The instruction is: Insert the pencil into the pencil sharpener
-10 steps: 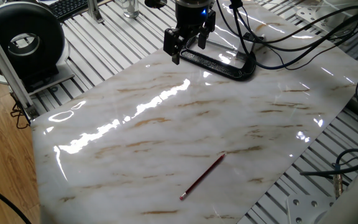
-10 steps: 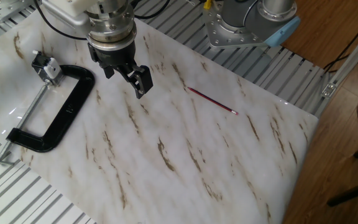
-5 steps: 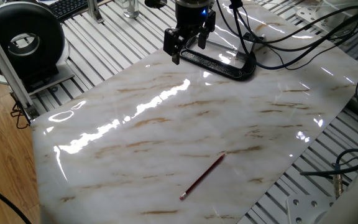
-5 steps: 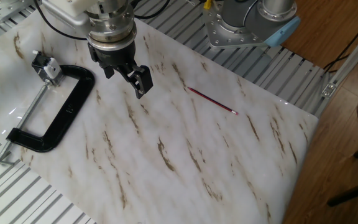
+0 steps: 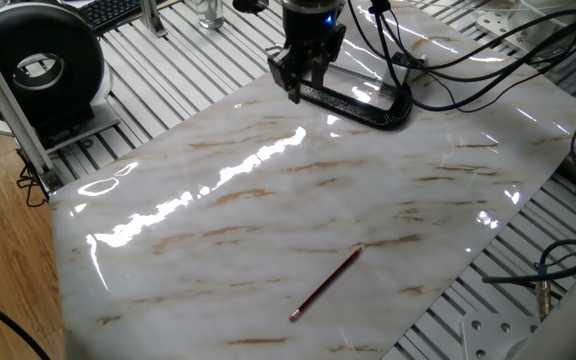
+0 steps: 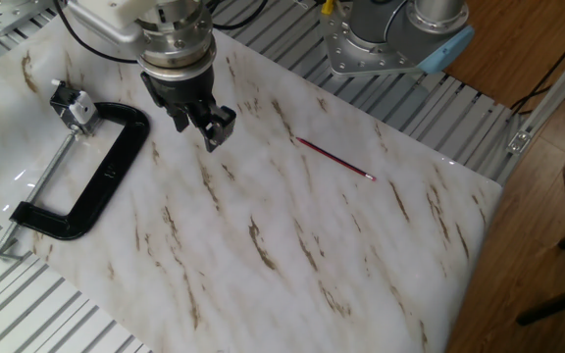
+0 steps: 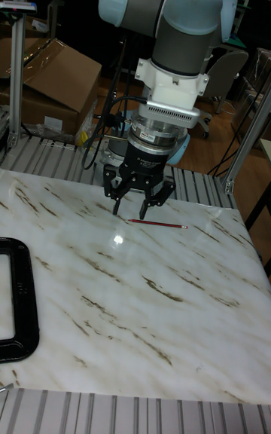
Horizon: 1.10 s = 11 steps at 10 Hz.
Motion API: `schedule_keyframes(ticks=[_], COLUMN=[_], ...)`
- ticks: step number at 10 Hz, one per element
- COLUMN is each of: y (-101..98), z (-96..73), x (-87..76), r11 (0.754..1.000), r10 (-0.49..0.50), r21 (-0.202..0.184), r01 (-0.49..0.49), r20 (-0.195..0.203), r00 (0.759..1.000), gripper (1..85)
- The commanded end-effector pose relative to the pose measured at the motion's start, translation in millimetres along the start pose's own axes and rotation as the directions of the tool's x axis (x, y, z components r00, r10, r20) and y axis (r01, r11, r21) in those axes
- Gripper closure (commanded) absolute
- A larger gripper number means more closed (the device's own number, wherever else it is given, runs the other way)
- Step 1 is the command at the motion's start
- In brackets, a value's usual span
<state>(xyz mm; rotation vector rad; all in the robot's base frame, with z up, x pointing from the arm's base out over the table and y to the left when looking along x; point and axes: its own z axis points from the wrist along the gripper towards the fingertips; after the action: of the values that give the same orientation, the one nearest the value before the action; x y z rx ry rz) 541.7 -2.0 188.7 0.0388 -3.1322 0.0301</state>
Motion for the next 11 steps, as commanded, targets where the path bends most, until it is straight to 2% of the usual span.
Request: schedule_keyframes(ticks=[1, 5, 7, 11], y=[1.3, 6.2, 11.6, 17.2], z=[-0.5, 1.9, 5.8, 9.7], x=[0.1, 6.3, 4.6, 6.3], r11=[1.000, 1.000, 0.998, 0.996], r10=[-0.002, 0.021, 0.041, 0.062], r21=[-0.002, -0.019, -0.040, -0.070], r01=[0.002, -0.021, -0.041, -0.060], r20=[-0.001, -0.015, 0.009, 0.020], r00=[1.000, 1.000, 0.999, 0.998], gripper=[84.7, 84.7, 84.7, 84.7])
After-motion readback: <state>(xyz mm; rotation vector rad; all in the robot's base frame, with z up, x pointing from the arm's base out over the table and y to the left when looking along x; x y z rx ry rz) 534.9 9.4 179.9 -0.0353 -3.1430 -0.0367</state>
